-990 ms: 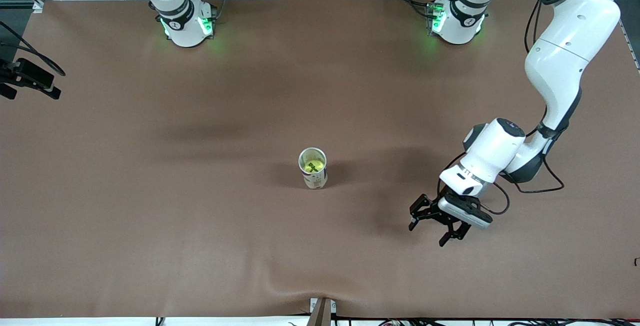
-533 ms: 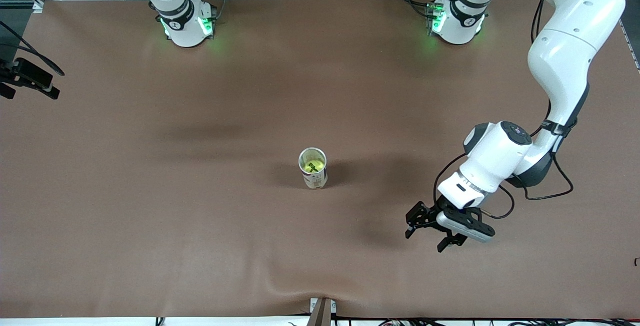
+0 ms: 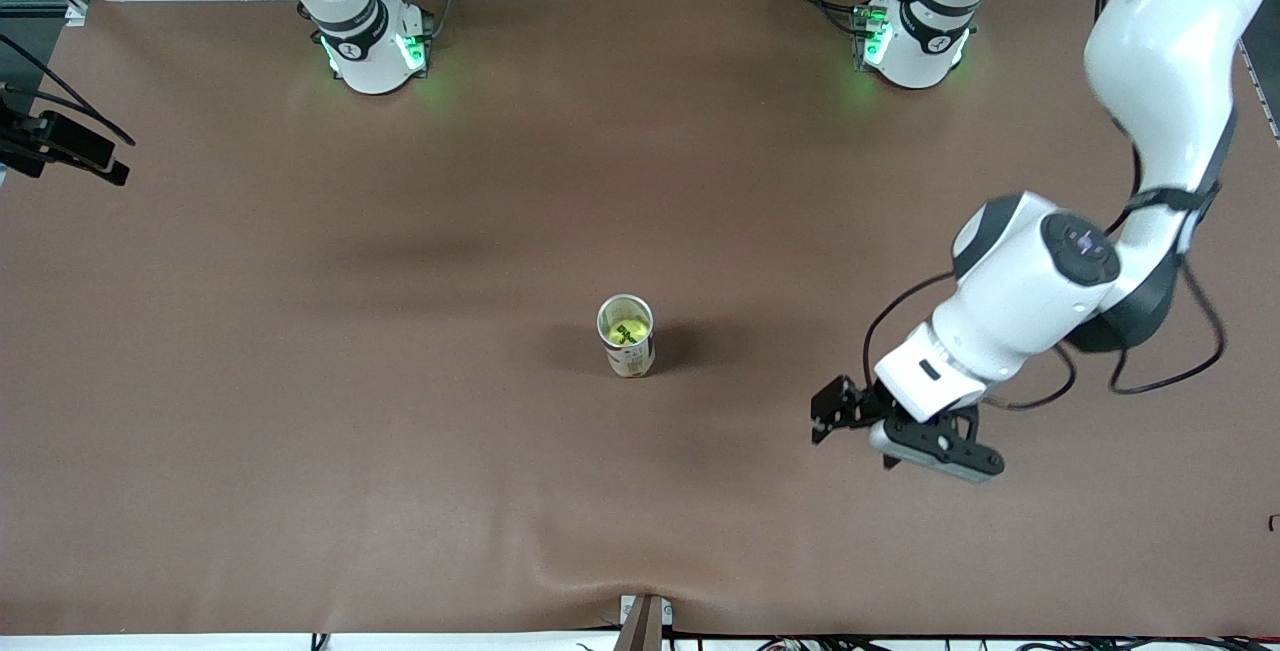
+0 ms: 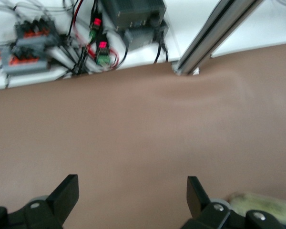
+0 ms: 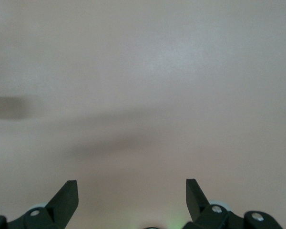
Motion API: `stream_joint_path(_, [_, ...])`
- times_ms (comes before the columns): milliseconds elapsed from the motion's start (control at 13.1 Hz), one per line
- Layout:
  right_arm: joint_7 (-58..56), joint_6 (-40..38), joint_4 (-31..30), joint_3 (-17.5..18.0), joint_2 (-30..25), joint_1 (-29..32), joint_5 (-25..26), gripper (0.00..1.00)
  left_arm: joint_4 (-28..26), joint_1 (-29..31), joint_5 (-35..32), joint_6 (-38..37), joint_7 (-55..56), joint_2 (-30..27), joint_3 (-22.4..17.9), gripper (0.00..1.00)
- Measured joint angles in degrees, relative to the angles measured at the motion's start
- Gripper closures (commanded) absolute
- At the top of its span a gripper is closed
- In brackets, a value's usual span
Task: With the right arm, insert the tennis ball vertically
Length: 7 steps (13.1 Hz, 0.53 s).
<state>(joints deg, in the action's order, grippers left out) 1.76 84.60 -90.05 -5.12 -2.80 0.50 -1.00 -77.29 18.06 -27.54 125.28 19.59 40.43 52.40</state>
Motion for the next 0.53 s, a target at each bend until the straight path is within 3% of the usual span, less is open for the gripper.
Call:
stream_joint_path(305, [0.0,-0.3,0.7,0.0,0.0,0.0,0.5,0.0,0.0,2.5,13.3,-18.8,1.0,-11.6,-0.3,0.0])
stream_joint_path(533, [-2.2,-0.5,0.8,0.1,0.0,0.0,1.0,0.0,0.0,8.3,17.3,-30.3,1.0,-16.2,-0.3,0.0])
